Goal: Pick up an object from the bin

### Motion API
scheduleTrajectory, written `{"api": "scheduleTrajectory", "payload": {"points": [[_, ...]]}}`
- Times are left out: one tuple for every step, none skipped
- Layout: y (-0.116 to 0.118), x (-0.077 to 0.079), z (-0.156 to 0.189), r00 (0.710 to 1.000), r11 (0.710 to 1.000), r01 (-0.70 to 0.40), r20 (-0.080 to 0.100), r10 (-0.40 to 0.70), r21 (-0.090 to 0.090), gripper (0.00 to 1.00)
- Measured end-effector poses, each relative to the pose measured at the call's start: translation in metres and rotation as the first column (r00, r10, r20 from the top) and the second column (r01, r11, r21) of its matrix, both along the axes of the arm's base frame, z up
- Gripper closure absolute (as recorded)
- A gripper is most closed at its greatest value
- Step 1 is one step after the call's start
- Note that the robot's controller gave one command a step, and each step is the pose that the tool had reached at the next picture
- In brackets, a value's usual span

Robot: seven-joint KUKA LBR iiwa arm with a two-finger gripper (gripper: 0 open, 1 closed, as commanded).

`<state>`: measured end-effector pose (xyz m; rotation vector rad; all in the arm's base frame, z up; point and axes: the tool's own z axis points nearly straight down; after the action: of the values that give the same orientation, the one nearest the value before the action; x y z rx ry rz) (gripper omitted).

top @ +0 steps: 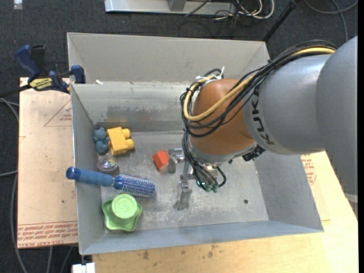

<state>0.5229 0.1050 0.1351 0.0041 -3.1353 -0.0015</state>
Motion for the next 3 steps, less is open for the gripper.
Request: {"api": "scheduleTrajectory", "payload": {"points": [[0.094,-0.02,-0.004,0.998,0.998,0.057,0.006,-0.057,0.004,0.0],[0.053,0.03,-0.068,0.996,0.996,0.089,0.007,-0.089,-0.002,0.0],[0.056,0.029,-0.065,0.996,0.996,0.086,0.008,-0.086,0.001,1.0]]}}
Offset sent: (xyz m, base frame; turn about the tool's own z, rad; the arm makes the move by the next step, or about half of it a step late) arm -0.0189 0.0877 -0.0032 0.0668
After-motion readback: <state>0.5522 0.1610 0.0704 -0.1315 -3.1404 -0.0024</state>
